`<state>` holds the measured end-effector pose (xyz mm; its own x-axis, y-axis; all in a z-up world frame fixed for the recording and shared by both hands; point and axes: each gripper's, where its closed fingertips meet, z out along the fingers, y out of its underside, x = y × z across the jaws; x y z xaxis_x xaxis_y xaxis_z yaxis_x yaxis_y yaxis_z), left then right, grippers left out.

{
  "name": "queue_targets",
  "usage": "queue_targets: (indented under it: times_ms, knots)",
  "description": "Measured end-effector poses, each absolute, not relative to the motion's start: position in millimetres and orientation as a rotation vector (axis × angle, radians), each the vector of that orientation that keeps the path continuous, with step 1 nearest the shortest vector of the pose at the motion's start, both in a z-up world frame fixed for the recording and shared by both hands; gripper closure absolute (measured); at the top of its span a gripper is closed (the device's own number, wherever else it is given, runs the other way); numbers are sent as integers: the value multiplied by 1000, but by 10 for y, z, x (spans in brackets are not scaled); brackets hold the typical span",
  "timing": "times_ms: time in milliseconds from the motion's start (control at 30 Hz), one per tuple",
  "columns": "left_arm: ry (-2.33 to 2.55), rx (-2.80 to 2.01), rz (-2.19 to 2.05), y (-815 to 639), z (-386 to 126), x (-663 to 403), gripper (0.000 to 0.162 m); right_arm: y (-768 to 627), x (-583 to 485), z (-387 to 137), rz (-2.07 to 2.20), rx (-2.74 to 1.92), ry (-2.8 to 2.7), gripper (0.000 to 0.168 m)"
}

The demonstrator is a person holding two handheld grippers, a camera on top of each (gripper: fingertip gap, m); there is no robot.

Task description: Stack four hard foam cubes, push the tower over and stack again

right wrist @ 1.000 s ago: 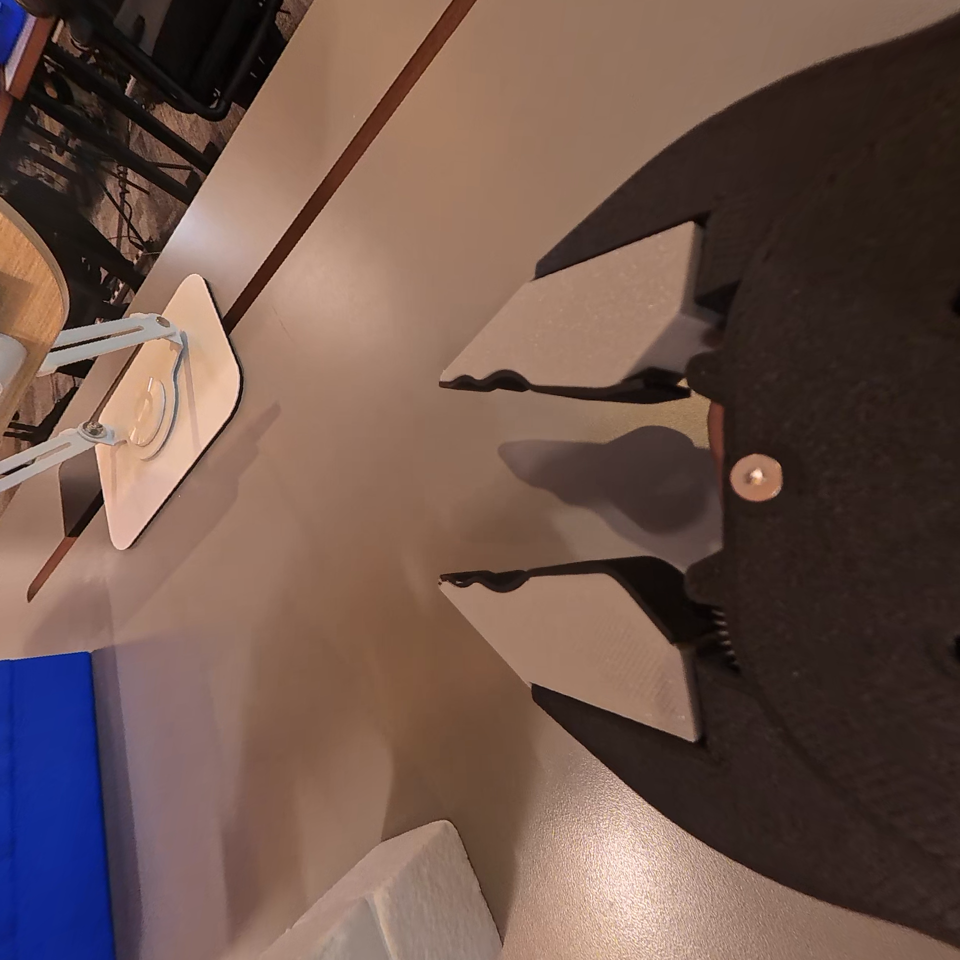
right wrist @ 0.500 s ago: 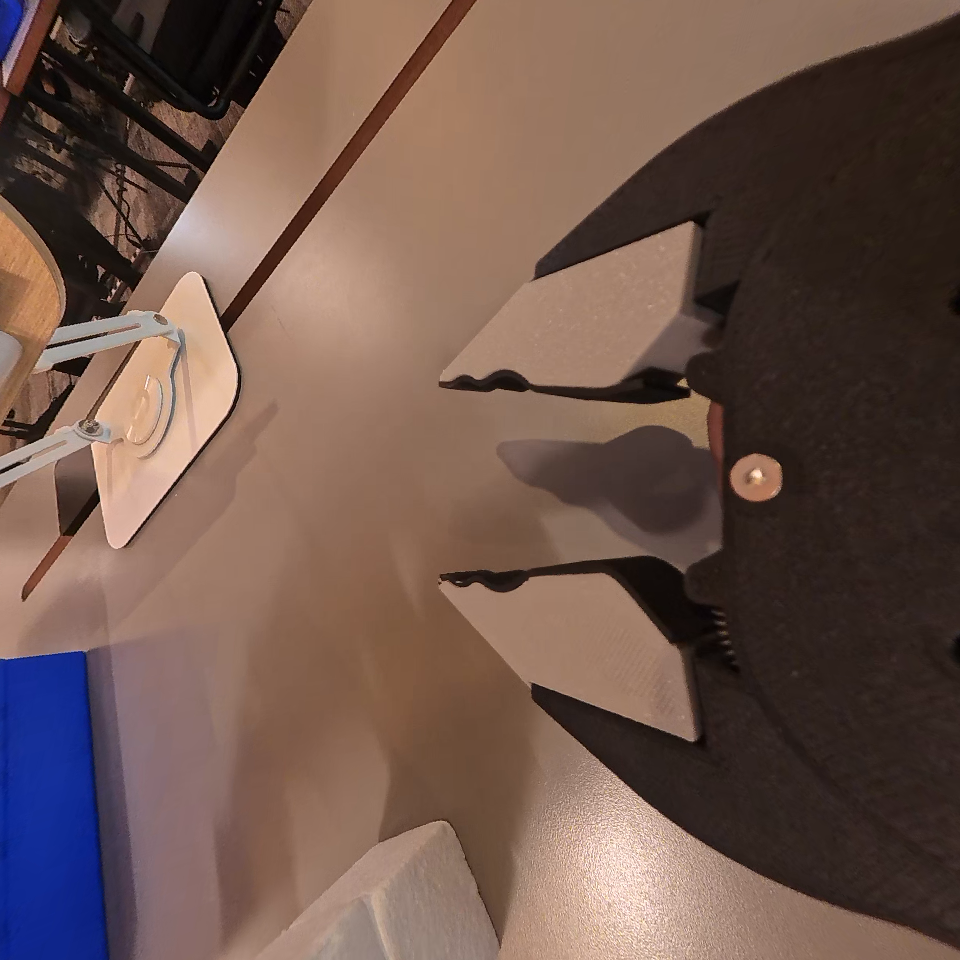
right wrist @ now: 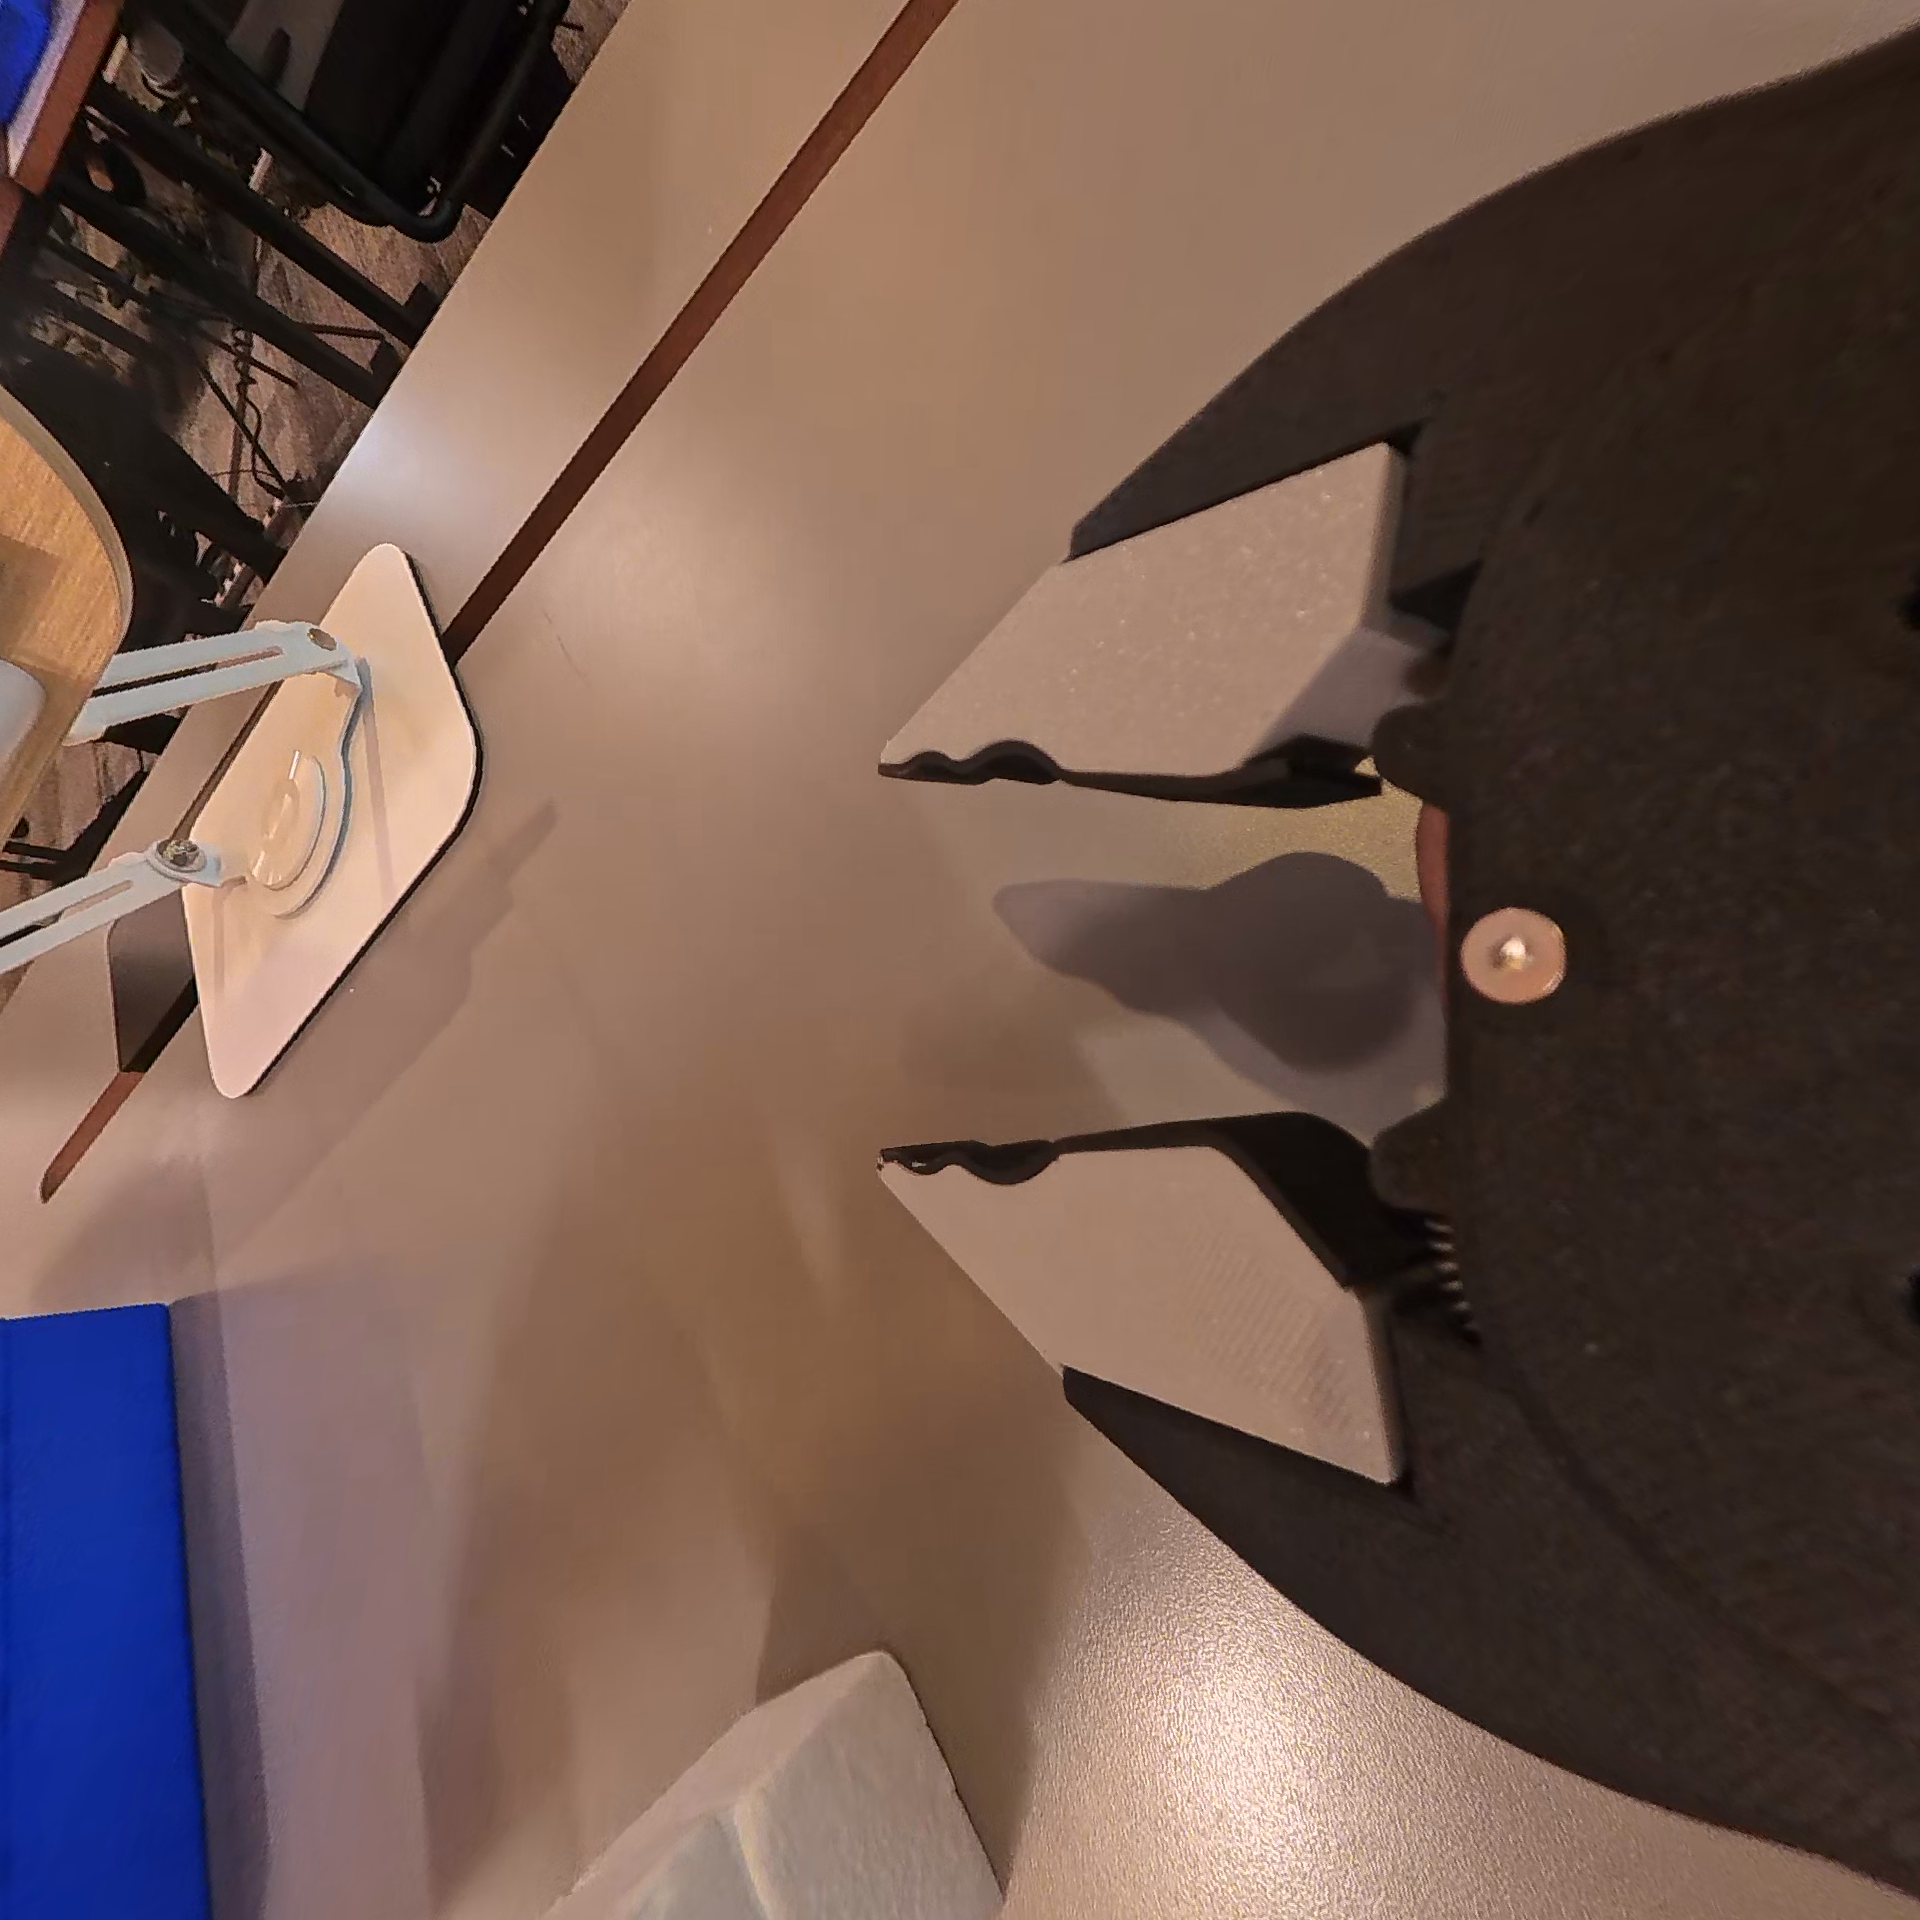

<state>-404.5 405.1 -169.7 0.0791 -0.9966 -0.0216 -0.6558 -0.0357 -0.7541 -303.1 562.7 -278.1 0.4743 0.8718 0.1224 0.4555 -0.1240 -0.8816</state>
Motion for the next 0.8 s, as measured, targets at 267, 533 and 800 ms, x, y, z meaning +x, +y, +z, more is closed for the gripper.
queue_targets:
  times_ms: [267,533,800]
  knots:
    - [1625,-1762,-715,4061,-1695,-4040,89,5626,-3030,-2776,536,-1751,-1132,101]
    - [1609,-1747,-725,4101,-1646,-3999,98,5627,-3029,-2775,540,-1751,-1130,101]
    - [1572,-1737,-758,4108,-1625,-3980,105,5626,-3033,-2780,538,-1753,-1134,101]
